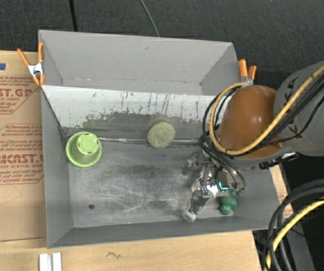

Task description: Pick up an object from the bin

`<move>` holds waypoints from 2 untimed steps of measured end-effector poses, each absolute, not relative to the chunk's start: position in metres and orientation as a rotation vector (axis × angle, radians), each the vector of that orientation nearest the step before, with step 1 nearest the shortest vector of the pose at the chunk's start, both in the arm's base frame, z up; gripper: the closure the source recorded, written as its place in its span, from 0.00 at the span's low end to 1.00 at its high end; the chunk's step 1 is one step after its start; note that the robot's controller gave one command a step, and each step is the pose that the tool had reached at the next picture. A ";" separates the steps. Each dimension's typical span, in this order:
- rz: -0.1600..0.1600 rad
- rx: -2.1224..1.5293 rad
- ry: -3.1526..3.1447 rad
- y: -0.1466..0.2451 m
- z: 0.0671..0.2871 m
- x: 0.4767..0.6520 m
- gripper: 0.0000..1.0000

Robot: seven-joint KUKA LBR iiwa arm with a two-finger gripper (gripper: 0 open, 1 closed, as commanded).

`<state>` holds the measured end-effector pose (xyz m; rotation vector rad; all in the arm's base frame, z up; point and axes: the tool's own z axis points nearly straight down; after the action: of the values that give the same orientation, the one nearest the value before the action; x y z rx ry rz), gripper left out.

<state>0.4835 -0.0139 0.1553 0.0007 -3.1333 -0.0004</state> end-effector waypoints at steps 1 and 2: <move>0.000 0.001 -3.141 -0.014 0.159 0.485 0.00; 0.000 0.098 -3.148 -0.036 0.117 0.502 0.00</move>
Offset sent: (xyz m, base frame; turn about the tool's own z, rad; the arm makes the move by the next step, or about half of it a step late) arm 0.0292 -0.0463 -0.0853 -0.1163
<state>0.5017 -0.0361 0.1168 0.0985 -3.1478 -0.0002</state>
